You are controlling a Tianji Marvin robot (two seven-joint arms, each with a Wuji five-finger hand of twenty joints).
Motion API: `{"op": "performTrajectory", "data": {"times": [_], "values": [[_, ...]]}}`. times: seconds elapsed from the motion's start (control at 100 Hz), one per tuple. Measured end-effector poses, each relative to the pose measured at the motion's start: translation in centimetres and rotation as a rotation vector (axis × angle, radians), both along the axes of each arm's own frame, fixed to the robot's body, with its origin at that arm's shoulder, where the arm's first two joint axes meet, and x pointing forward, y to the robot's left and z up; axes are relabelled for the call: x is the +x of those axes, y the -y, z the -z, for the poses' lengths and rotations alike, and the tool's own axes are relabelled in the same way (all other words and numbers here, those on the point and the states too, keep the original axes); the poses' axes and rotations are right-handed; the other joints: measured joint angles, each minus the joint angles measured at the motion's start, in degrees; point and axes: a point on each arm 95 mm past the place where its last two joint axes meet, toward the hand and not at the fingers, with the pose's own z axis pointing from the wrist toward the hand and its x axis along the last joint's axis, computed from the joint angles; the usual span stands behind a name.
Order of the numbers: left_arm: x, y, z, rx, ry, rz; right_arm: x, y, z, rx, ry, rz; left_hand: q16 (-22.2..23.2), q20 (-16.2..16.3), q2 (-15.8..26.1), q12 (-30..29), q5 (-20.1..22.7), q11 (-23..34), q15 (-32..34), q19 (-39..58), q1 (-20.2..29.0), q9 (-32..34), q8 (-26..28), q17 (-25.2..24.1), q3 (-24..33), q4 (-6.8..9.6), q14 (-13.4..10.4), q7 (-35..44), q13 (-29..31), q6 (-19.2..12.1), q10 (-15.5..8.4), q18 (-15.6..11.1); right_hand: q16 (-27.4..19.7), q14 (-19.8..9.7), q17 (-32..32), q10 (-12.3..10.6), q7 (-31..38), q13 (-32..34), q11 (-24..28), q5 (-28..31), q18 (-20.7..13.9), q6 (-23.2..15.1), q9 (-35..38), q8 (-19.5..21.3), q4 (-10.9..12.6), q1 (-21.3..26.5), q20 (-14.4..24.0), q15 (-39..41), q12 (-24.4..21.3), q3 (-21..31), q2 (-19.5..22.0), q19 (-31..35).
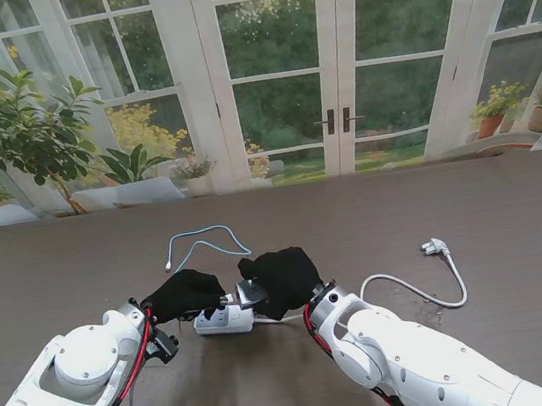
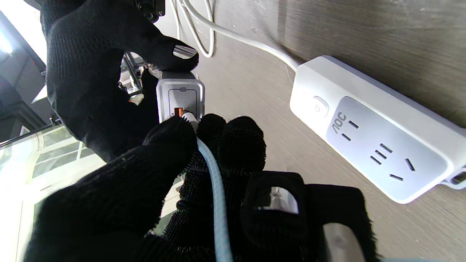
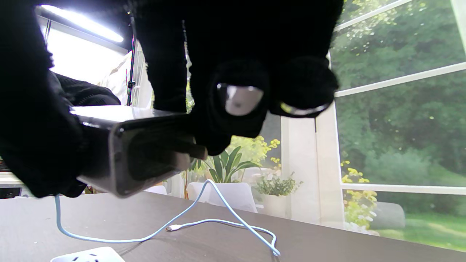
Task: Set up the charging station
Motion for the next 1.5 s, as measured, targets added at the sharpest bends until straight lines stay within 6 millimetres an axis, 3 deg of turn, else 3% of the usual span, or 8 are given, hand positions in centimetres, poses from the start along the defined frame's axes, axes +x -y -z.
{"op": "performTrajectory", "data": {"times": [1.5], "values": [[0.05,0.26,0.36,-0.034,-0.052,0.036,-0.71,0.14,-0.41,-0.044,0.139,-0.019,0.0,0.1,0.0,2.1,1.2,4.0,0.4,0.4,-0.2,0.0,2.4,0.0,0.2,0.0,0.5,-0.3,0.0,0.3,0.4,0.4,0.0,0.0,0.1,0.6,0.0,0.1,0.0,0.1,0.0,0.2,0.2,0.2,0.0,0.2,0.0,0.7,0.4,0.0,0.0,0.0]]}}
